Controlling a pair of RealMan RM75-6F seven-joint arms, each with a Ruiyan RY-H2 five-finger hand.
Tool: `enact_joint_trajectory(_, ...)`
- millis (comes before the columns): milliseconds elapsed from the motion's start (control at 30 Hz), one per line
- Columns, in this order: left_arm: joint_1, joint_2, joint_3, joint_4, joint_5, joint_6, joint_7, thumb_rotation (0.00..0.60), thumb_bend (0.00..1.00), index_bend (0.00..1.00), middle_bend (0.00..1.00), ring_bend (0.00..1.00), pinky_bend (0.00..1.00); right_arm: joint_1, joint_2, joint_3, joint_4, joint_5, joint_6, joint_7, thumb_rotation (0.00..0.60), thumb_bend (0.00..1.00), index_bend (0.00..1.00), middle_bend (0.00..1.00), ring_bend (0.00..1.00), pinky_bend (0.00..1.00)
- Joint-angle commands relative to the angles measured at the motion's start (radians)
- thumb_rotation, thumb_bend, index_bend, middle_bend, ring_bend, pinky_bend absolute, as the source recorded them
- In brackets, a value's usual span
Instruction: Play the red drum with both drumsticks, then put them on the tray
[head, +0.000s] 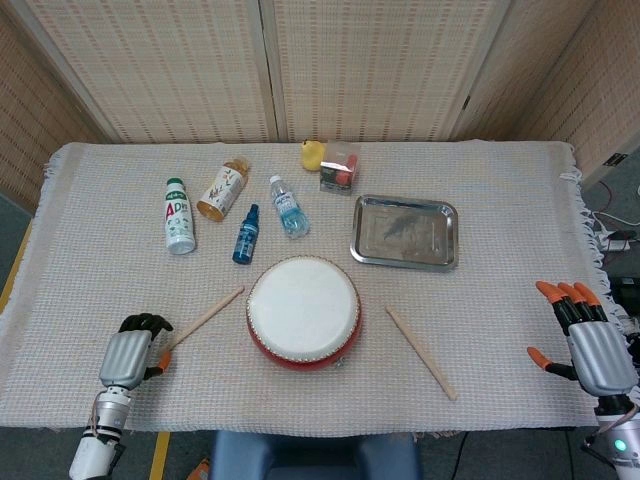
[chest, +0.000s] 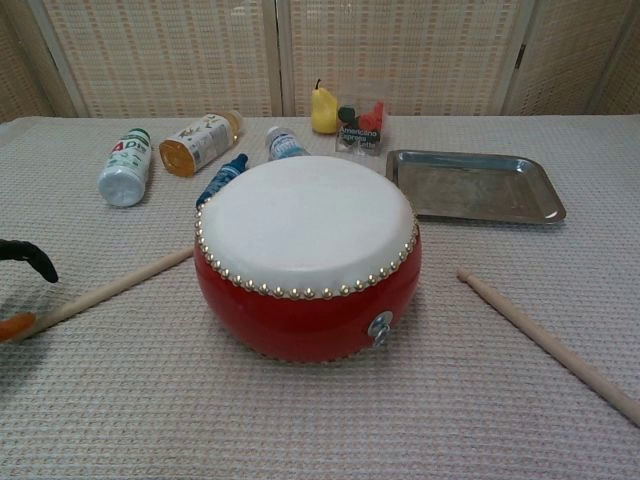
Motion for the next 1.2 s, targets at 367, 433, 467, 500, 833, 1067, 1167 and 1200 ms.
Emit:
enact_joint_trajectory(367,-0.022,-0.098,-0.036,0.069,-0.102,0.028,0.094,0.6,0.34,0.27,0.18,0.1,0.13,0.006,-0.001,0.001,0.004,0.012,-0.012,0.004,0.6,0.11,0.12,0.14,0.01,0.06)
enact_joint_trajectory(433,-0.024,-0.101,-0.037,0.08,-0.107,0.033,0.108,0.6,0.34,0.27,0.18,0.1,0.13,0.008,-0.001,0.0,0.003,0.013,-0.015,0.003,0.6,0.11,0.12,0.14,0.01,0.06)
enact_joint_trajectory(467,-0.027,-0.102,-0.038,0.081,-0.114,0.028,0.114,0.6,0.34,0.27,0.18,0.1,0.13,0.008,0.0,0.0,0.003,0.013,-0.016,0.003,0.6,0.11,0.12,0.14,0.01,0.06)
enact_joint_trajectory(500,-0.03,-0.099,-0.039,0.078,-0.126,0.016,0.118,0.6,0.34,0.27,0.18,0.1,0.13,0.009,0.001,0.0,0.002,0.014,-0.017,0.002,0.6,0.11,0.12,0.14,0.01,0.06)
enact_joint_trajectory(833,-0.048,-0.109,-0.051,0.089,-0.184,0.005,0.153,0.6,0.35,0.29,0.17,0.09,0.13,0.008,0.004,0.002,-0.002,0.019,-0.014,0.002,0.6,0.11,0.12,0.14,0.01,0.06)
enact_joint_trajectory(1067,-0.054,-0.1,-0.048,0.087,-0.21,-0.012,0.167,0.6,0.36,0.4,0.19,0.09,0.14,0.009,0.004,0.002,-0.002,0.019,-0.014,0.003,0.6,0.11,0.12,0.14,0.01,0.06)
enact_joint_trajectory(1167,-0.055,-0.094,-0.039,0.087,-0.204,-0.017,0.154,0.6,0.41,0.5,0.22,0.09,0.14,0.011,0.003,0.001,-0.003,0.018,-0.018,0.005,0.6,0.11,0.12,0.14,0.01,0.06)
enact_joint_trajectory(1200,-0.054,-0.094,-0.034,0.092,-0.192,-0.015,0.146,0.6,0.41,0.52,0.23,0.1,0.15,0.011,0.004,0.001,-0.004,0.017,-0.018,0.005,0.6,0.11,0.12,0.14,0.01,0.06)
